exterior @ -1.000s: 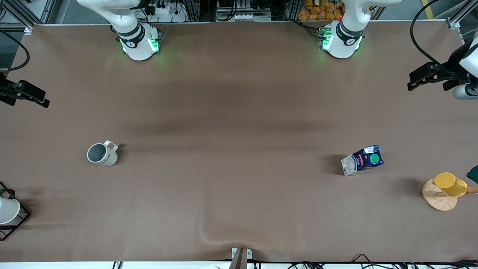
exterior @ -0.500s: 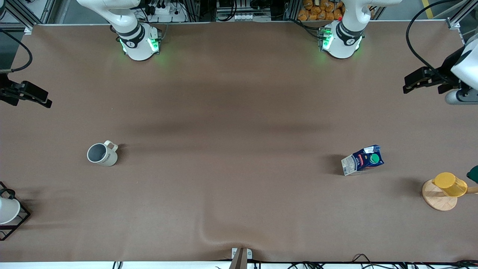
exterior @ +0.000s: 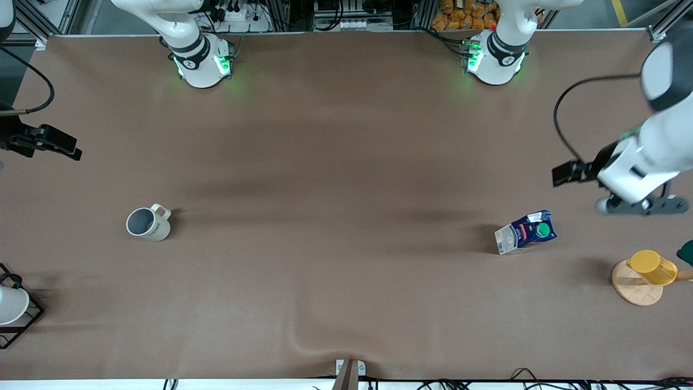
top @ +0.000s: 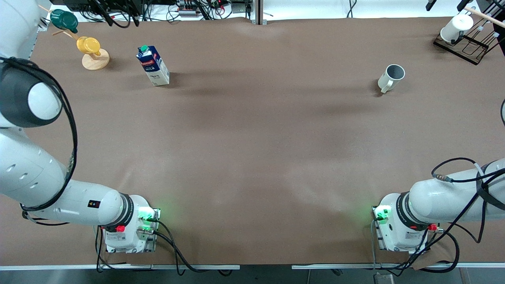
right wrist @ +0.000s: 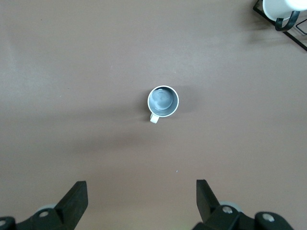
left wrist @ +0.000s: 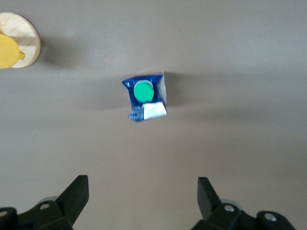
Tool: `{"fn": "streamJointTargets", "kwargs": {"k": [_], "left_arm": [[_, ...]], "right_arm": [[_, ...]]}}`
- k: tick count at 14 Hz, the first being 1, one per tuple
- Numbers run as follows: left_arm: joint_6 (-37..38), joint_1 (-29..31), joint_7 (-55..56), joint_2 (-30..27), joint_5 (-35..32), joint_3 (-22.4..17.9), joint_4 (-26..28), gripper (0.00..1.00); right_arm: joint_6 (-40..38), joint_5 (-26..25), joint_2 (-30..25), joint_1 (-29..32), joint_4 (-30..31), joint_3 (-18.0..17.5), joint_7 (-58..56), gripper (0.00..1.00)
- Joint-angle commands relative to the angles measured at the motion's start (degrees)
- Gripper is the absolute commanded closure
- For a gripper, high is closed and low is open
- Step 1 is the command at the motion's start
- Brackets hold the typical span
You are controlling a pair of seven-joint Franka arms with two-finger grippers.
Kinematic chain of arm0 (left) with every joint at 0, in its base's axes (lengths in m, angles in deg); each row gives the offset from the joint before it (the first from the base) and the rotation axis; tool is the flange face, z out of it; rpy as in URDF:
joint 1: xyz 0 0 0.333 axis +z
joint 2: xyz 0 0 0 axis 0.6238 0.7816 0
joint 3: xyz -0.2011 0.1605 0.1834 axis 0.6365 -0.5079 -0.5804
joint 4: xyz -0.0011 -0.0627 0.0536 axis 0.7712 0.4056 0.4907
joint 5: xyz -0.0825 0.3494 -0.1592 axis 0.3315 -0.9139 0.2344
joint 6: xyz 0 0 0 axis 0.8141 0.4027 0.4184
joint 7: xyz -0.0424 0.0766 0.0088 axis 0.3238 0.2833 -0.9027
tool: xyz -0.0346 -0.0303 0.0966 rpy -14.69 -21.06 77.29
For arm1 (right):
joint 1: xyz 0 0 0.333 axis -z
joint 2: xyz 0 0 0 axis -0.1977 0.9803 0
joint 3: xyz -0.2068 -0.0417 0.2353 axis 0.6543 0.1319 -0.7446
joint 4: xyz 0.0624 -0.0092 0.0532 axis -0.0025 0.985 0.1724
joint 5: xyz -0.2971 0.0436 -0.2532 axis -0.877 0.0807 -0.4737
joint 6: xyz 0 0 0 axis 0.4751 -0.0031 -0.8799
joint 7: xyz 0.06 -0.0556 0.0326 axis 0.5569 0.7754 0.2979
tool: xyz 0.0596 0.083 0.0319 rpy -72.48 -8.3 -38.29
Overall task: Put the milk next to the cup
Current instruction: 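Reach the left gripper to the milk carton while the right gripper reaches the mug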
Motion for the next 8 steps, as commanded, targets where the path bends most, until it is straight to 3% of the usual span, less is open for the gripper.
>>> {"fn": "streamJointTargets", "kwargs": {"k": [1,8], "left_arm": [[-4.6,-0.2,4.0,1.6,-1.0,0.0,3.3,0.00],[-10.3,0.2,6.8,8.6,-1.0,-0.1,3.9,0.00]], "right_arm": [[0.3,-0.4,0.9,0.9,0.4,-0.6,0.0,0.00],[5.3,0.1,6.0,3.3,2.3,-0.4,-2.7,0.00]]}}
